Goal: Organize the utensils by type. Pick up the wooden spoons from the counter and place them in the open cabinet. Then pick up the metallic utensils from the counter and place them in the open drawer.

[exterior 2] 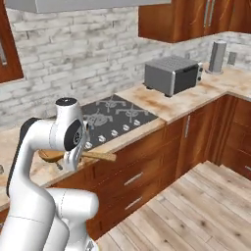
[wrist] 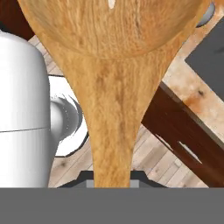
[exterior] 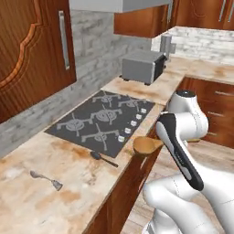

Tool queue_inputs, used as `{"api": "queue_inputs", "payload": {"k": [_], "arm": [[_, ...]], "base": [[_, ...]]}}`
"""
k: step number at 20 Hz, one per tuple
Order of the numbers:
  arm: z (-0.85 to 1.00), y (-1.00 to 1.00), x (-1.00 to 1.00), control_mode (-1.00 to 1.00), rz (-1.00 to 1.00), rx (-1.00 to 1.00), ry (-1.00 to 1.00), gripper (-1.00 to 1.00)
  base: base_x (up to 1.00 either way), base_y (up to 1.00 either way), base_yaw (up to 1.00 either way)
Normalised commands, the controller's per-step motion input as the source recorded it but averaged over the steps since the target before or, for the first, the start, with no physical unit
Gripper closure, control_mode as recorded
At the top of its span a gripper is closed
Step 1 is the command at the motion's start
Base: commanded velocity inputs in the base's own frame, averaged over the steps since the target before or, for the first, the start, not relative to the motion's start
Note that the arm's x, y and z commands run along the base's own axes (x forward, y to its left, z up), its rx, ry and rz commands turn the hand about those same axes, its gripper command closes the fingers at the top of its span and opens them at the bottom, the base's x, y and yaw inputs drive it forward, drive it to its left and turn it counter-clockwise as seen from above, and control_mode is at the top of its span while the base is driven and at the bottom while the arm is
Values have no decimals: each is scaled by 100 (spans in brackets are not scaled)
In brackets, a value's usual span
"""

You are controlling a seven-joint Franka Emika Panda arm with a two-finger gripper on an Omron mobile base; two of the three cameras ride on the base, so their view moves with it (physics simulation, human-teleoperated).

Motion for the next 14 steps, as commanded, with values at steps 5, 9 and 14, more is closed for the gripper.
{"api": "queue_inputs", "payload": {"k": [5, 9, 14], "arm": [[0, 0, 0, 100, 0, 0, 0, 100], [0, 0, 0, 100, 0, 0, 0, 100], [0, 0, 0, 100, 0, 0, 0, 100]], "base": [[0, -2, -100], [3, -12, -98], [3, -13, -99]]}}
